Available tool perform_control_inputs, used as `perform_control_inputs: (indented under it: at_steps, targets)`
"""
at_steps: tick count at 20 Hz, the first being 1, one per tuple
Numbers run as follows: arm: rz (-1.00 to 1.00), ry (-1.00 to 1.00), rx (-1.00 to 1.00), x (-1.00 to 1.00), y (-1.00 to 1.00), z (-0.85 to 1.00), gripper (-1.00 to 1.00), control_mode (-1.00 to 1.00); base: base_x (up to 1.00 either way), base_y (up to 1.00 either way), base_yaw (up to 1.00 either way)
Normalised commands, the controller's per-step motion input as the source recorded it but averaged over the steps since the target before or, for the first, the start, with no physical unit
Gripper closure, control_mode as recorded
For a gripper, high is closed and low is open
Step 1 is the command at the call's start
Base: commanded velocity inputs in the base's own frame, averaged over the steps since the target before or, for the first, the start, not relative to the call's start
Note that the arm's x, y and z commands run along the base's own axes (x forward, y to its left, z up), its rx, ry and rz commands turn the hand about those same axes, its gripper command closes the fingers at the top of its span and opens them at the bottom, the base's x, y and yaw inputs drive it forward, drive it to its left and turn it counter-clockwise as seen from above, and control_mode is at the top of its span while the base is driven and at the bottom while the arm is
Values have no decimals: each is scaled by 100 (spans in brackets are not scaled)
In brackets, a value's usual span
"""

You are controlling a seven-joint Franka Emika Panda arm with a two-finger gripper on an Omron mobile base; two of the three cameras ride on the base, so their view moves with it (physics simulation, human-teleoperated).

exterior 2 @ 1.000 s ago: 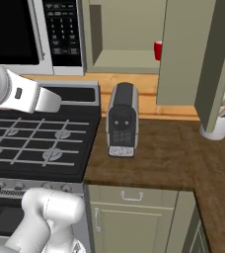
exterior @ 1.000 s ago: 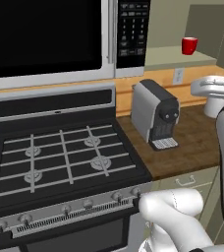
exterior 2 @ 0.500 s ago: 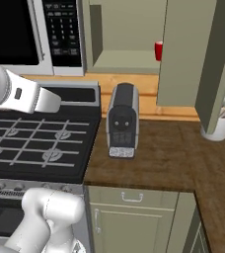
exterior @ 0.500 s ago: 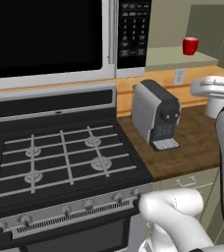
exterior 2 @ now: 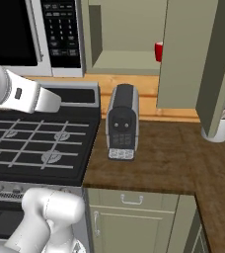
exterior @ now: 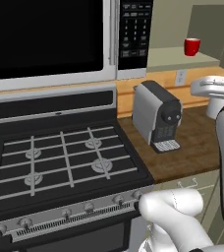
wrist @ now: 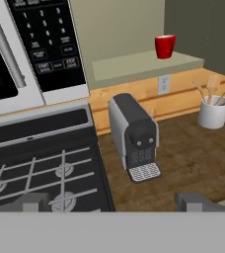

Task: Gather all objects into one cabinet and sort the glasses and bowls to opposite sides.

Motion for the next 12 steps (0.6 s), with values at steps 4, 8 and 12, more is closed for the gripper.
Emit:
perform_control_inputs:
  at_steps: [4,8,12]
  targets:
    - [0,0,0,0,0,0,-100,100,9,-11,0]
    - [-6,0,9,34,-43,28,-100,-100,0,0,0]
    - [-13,0,0,72,-44,55,-100,-100,0,0,0]
